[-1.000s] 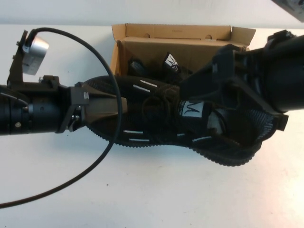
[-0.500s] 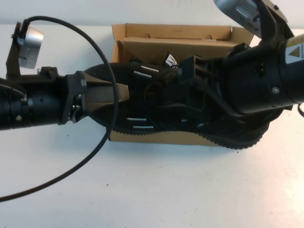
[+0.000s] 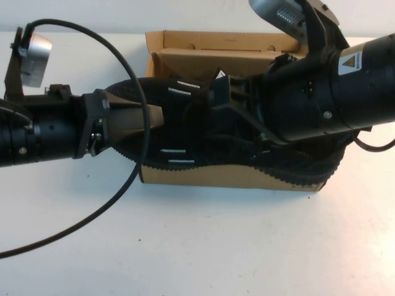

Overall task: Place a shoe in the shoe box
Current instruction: Adjust the shoe

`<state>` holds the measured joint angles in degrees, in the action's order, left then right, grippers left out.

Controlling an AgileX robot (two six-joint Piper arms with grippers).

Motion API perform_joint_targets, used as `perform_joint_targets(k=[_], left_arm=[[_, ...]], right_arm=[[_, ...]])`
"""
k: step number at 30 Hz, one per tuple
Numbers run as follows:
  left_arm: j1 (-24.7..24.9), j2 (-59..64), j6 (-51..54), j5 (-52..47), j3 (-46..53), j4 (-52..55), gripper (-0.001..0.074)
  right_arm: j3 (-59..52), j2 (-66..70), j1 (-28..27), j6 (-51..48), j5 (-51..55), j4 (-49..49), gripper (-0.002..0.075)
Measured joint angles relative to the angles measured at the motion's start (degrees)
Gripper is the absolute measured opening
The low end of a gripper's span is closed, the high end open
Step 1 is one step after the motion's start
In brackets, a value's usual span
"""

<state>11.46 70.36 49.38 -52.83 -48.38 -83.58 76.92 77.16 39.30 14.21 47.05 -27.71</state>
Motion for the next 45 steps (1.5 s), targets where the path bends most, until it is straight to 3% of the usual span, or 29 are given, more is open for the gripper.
perform_joint_targets(k=[3,6,8,12,15,36,45], left_arm=[[0.0,0.1,1.5,-0.1,0.0,0.0,0.0137],[0.0,0.1,2.0,-0.6,0.0,0.0,0.0169],[0.0,0.1,2.0,-1.1,0.0,-0.7,0.027],[0.0,0.1,2.0,-2.5,0.0,-2.1,0.0566],[0.0,0.1,2.0,-2.7,0.0,-2.4,0.0659],[0.0,0.1,5.5,-4.3,0.0,-4.3,0.067],[0.0,0.0,8.7,-4.7,0.0,-4.4,0.067]], right_arm=[[0.0,0.1,0.0,-0.4,-0.2,-0.6,0.0049],[0.0,0.2,0.0,-0.5,-0.3,-0.7,0.0014],[0.0,0.2,0.0,-0.5,-0.3,-0.7,0.0007],[-0.1,0.3,0.0,-0.6,-0.3,-1.3,0.0002],[-0.1,0.3,0.0,-0.6,-0.1,-1.6,0.0001],[-0.1,-5.1,-0.1,-0.2,6.7,9.6,-0.0002],[-0.1,-5.2,-6.9,0.0,9.1,14.1,-0.0003]])
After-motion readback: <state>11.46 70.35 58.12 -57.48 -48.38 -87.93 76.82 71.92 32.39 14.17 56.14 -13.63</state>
